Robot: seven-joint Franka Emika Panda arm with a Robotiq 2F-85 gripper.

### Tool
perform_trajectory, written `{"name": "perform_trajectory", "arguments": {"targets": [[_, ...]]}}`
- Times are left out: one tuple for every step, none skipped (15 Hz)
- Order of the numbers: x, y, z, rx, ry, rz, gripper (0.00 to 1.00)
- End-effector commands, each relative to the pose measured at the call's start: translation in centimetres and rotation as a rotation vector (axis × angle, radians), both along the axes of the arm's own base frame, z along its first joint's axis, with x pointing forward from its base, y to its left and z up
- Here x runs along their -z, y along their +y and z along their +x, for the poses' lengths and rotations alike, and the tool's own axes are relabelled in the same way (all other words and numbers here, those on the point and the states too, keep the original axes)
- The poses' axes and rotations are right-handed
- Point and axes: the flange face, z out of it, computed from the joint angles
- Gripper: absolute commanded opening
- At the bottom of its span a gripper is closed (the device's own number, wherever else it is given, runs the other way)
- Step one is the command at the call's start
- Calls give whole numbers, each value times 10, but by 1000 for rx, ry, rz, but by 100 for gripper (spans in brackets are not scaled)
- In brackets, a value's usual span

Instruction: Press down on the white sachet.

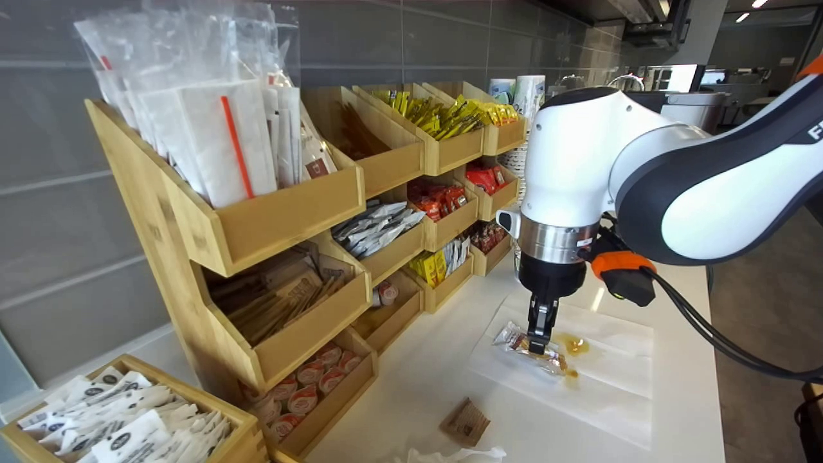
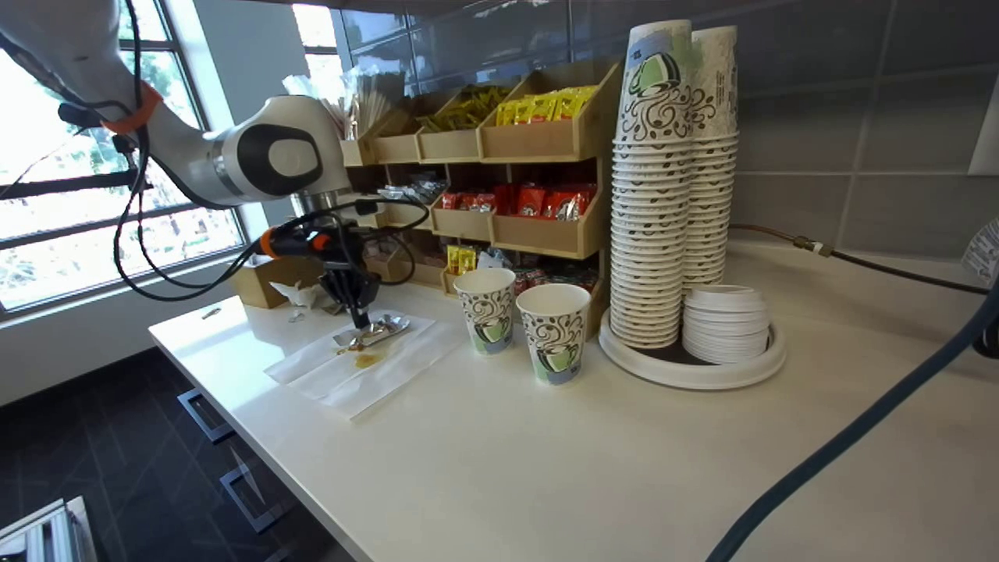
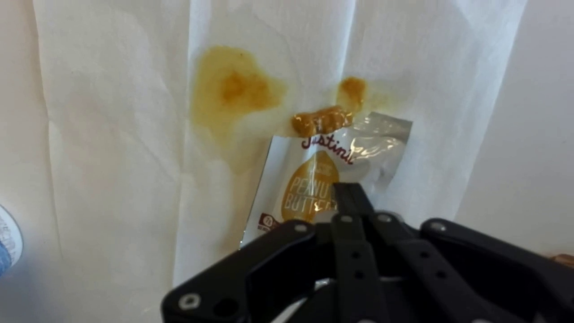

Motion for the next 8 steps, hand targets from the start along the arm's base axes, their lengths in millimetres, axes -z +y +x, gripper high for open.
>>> {"name": "perform_trajectory", "arguments": {"targets": [[3, 9, -7, -22, 33, -15, 0], [5, 9, -7, -25, 33, -19, 0], [9, 10, -6, -28, 36, -17, 0], [12, 10, -6, -28, 37, -19, 0], [15, 10, -6, -29, 41, -20, 0], [18, 9, -6, -27, 47, -22, 0], [20, 8, -5, -23, 50, -27, 0], [22, 7, -5, -22, 51, -26, 0]]}}
